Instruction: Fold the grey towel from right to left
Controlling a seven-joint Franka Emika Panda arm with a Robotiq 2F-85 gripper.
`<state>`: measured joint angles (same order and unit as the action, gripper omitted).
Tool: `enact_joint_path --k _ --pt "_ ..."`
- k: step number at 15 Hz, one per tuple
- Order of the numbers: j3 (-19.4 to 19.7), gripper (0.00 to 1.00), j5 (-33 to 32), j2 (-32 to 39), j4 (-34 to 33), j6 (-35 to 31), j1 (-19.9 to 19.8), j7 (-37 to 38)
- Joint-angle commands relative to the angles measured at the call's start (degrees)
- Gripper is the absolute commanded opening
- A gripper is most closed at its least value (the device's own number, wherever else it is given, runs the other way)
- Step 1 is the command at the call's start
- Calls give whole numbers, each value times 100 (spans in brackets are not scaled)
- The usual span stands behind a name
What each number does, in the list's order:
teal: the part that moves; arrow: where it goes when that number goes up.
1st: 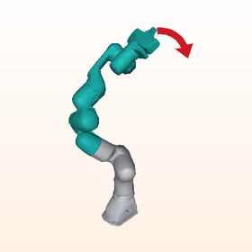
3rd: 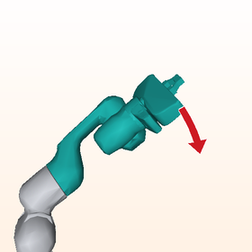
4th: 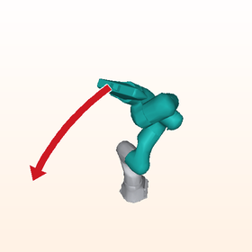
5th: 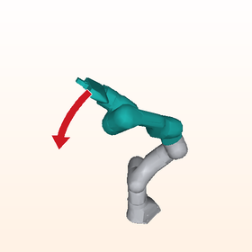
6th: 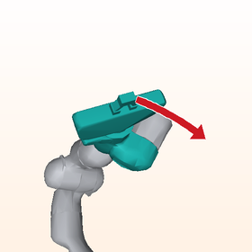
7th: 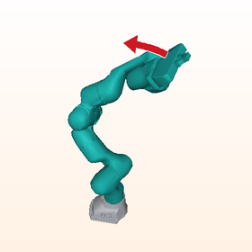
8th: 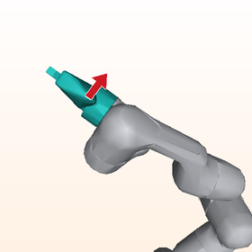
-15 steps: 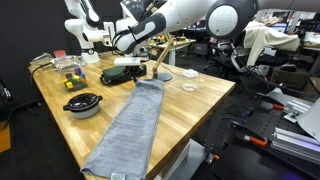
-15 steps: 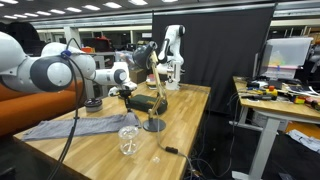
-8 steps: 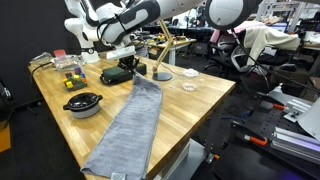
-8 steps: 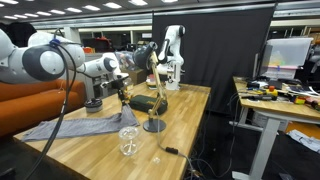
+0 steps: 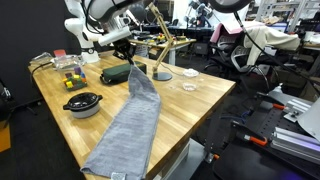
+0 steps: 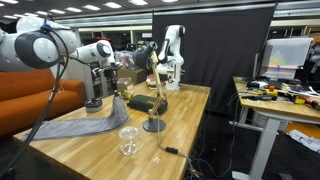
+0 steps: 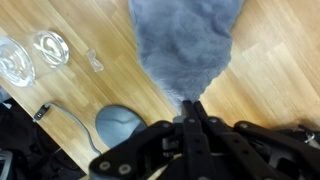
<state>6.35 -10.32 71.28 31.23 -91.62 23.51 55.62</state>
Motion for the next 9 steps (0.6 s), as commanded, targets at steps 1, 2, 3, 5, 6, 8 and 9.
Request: enact_joint_path --k 1,2,3,5,6,8,9 --pt "-213 1 217 -377 382 703 12 -121" --pt "-265 1 260 -397 367 866 22 -141" --pt "-326 1 306 -414 351 980 26 -177" --pt "-465 1 399 -435 319 1112 45 -327" --pt "-567 1 474 -431 304 1161 62 -442" --pt "-721 1 573 -413 299 1313 117 -613" --pt "-785 1 592 -406 306 1417 146 -675"
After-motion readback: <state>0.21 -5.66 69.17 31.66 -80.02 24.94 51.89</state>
